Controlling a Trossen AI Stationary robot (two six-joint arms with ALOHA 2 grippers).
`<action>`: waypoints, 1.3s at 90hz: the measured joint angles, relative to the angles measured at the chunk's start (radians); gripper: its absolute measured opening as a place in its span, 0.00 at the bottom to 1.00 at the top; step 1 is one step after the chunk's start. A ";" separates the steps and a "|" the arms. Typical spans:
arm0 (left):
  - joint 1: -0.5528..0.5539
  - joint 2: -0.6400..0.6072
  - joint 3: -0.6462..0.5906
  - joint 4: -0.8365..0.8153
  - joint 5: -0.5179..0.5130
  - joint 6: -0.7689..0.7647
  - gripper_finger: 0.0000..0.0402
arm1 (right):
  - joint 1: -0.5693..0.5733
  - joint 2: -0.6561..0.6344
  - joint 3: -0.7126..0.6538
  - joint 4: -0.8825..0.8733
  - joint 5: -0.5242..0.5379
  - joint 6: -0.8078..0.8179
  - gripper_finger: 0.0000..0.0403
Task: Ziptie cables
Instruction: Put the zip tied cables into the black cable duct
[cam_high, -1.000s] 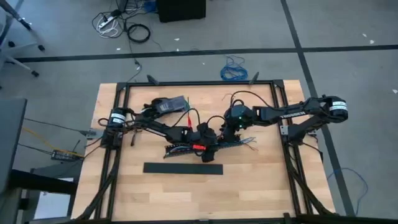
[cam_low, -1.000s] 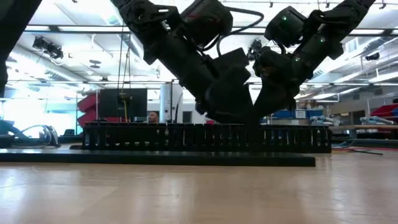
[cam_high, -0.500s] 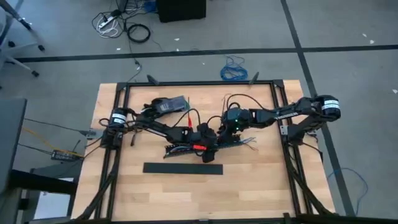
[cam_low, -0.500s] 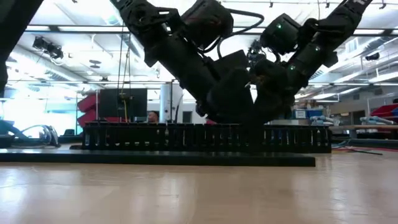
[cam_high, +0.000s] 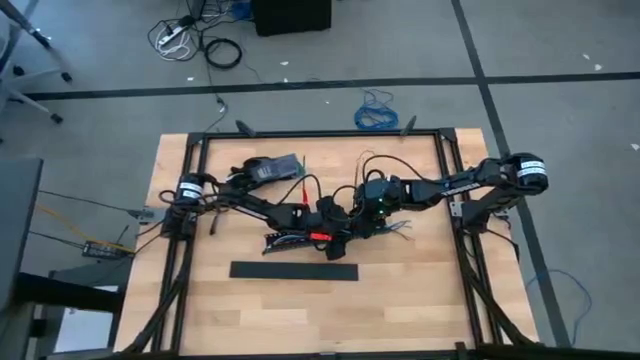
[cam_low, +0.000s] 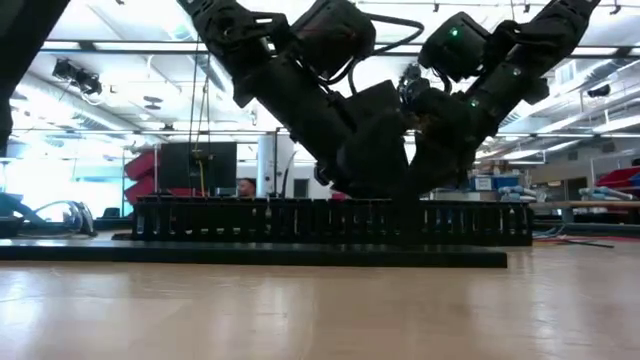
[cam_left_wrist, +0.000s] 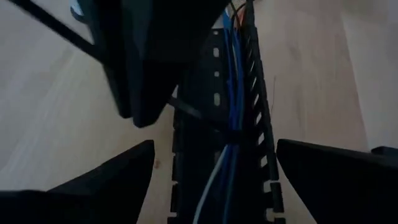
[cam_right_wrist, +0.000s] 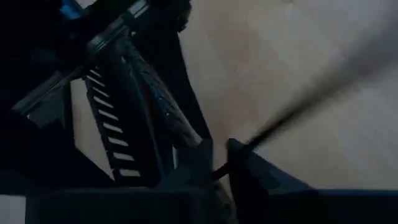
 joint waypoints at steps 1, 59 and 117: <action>0.000 0.000 0.000 0.000 0.000 0.000 0.83 | 0.000 0.000 0.000 0.000 0.000 0.000 0.02; 0.000 -0.001 0.000 0.001 -0.015 0.005 0.82 | 0.045 0.001 0.000 0.068 0.036 0.002 0.00; -0.001 -0.001 -0.002 0.010 -0.034 0.020 0.68 | 0.016 0.041 -0.001 0.070 0.027 0.008 0.00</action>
